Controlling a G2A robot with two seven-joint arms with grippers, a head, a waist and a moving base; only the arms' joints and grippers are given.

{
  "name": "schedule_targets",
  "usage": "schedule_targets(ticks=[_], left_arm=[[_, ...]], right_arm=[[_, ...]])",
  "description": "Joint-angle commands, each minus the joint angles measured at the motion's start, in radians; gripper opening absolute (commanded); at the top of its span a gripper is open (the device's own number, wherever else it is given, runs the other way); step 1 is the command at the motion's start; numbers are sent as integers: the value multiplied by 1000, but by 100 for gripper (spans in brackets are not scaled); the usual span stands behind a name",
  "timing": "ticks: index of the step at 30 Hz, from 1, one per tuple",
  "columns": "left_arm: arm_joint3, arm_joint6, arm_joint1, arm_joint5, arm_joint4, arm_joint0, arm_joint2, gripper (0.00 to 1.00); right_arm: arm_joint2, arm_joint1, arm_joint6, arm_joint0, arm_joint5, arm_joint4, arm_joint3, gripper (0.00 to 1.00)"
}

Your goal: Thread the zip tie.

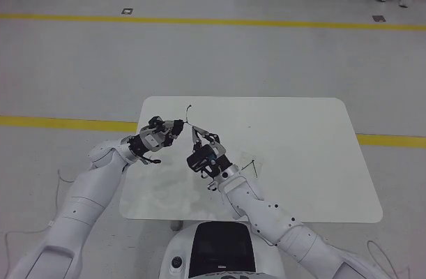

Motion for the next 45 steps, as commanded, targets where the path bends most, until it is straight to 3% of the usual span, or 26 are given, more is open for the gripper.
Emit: schedule_targets(ticks=[1, 45], left_arm=[[0, 0, 0, 0, 0, 0, 0, 0], [0, 0, 0, 0, 0, 0, 0, 0]], right_arm=[[1, 0, 1, -1, 0, 0, 1, 0], [0, -4, 30, -2, 0, 0, 29, 0]])
